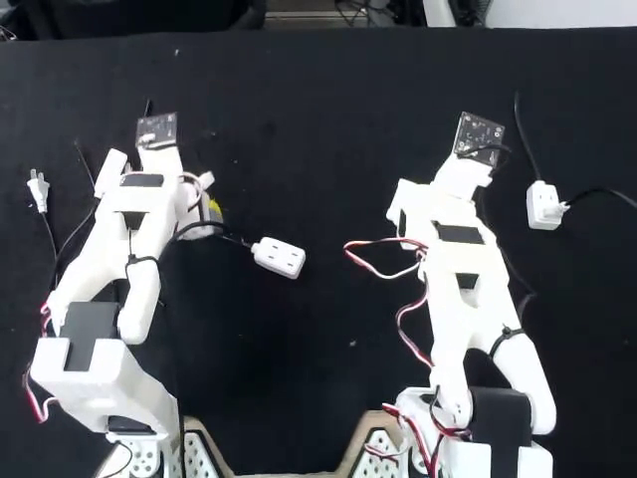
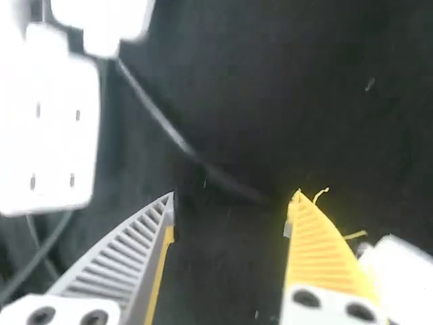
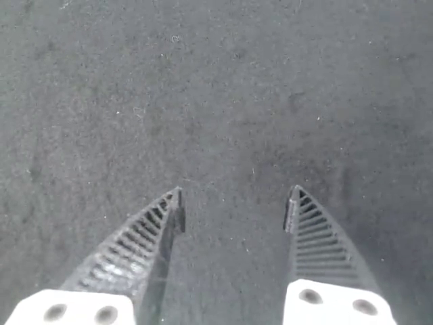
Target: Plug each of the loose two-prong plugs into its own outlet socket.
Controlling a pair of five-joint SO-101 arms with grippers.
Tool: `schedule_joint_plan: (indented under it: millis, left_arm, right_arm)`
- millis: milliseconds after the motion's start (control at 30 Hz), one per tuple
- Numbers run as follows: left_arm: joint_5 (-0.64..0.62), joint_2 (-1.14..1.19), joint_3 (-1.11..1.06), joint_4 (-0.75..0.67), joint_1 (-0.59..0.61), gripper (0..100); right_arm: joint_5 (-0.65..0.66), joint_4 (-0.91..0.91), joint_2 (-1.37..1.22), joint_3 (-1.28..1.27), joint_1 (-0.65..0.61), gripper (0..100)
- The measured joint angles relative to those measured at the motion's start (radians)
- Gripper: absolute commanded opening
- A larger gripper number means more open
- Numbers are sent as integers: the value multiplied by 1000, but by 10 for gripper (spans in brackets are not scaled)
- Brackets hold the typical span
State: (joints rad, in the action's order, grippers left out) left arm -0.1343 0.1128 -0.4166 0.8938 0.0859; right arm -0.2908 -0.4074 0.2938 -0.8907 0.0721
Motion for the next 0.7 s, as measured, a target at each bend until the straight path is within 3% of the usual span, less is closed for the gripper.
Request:
schedule_joint_plan:
  millis: [233,433,533,700]
  left_arm:
    - [-2,0,2,164,51,266]
    - [-2,-51,15,209,110,266]
    - [-3,-87,29,149,104,266]
    - [-57,-75,-28,-75,44,266]
  right_arm:
    - [0,0,0,0,0,230]
    - [0,0,0,0,0,230]
    - [0,0,0,0,-3,230]
    - [0,0,0,0,-31,230]
